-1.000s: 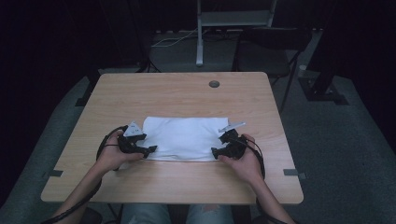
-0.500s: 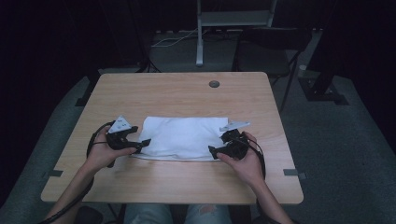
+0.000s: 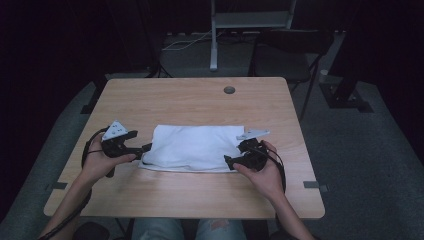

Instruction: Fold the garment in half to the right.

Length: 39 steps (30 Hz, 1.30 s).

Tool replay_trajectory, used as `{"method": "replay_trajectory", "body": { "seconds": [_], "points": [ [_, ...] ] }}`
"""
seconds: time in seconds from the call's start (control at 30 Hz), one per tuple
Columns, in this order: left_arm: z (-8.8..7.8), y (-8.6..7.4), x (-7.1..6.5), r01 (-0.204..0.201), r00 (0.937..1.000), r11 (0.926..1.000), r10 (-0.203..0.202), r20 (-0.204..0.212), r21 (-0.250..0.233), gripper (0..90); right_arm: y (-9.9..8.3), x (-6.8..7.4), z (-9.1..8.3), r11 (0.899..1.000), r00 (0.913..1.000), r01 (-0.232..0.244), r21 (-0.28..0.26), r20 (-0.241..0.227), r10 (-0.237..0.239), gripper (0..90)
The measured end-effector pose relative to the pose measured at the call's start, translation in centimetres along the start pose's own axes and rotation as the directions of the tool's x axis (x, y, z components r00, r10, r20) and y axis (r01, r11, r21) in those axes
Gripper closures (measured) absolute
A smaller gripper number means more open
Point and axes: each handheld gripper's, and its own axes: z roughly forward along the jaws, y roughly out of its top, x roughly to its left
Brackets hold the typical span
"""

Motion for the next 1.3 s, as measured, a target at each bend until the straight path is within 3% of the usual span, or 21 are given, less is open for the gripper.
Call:
{"method": "replay_trajectory", "body": {
  "seconds": [0.17, 0.33, 0.43, 0.53, 0.63, 0.7, 0.93, 1.1, 1.2, 1.3],
  "points": [
    [1.1, 1.3, 0.9, 0.0, 0.9999, 1.0, 0.0, -0.012, 0.004, 22.2, 1.0, 0.9, -0.1, 0.999, 0.9991, 0.04, -0.008, -0.015, -0.04, 13.2],
    [4.2, 3.2, 2.7, 0.021, 0.9992, 0.9987, -0.019, -0.034, 0.046, 32.0, 2.6, 2.7, 0.5, 0.995, 0.9934, 0.102, -0.012, -0.051, -0.102, 13.3],
    [6.4, 3.7, 3.8, 0.036, 0.9974, 0.9946, -0.03, -0.066, 0.097, 37.6, 3.4, 3.5, 1.0, 0.992, 0.9897, 0.127, -0.011, -0.065, -0.128, 13.3],
    [8.3, 3.6, 4.6, 0.089, 0.9949, 0.9869, -0.081, -0.06, 0.135, 44.0, 4.3, 4.5, 1.6, 0.987, 0.9837, 0.161, -0.007, -0.081, -0.161, 13.2],
    [9.6, 3.5, 4.6, 0.111, 0.9938, 0.9796, -0.11, -0.014, 0.167, 47.0, 4.9, 5.3, 2.1, 0.984, 0.9799, 0.177, -0.005, -0.093, -0.177, 13.3],
    [9.9, 3.4, 4.5, 0.113, 0.9935, 0.9787, -0.113, -0.009, 0.171, 48.0, 5.1, 5.5, 2.3, 0.984, 0.9789, 0.18, -0.004, -0.097, -0.18, 13.2],
    [11.0, 2.7, 4.4, 0.127, 0.9908, 0.9625, -0.135, 0.014, 0.239, 58.6, 5.6, 6.3, 3.1, 0.98, 0.974, 0.2, 0.011, -0.111, -0.198, 13.3],
    [11.2, 2.7, 4.3, 0.124, 0.9904, 0.9628, -0.135, 0.029, 0.24, 61.4, 5.9, 6.7, 3.4, 0.977, 0.9709, 0.213, 0.019, -0.115, -0.21, 13.3],
    [11.1, 2.6, 3.9, 0.092, 0.9939, 0.967, -0.104, 0.037, 0.238, 72.2, 6.0, 6.8, 3.6, 0.976, 0.9701, 0.217, 0.018, -0.116, -0.213, 13.2],
    [11.0, 2.6, 3.5, 0.084, 0.994, 0.9654, -0.098, 0.048, 0.247, 82.1, 6.2, 7.0, 3.7, 0.976, 0.969, 0.218, 0.014, -0.122, -0.215, 13.3]
  ]
}}
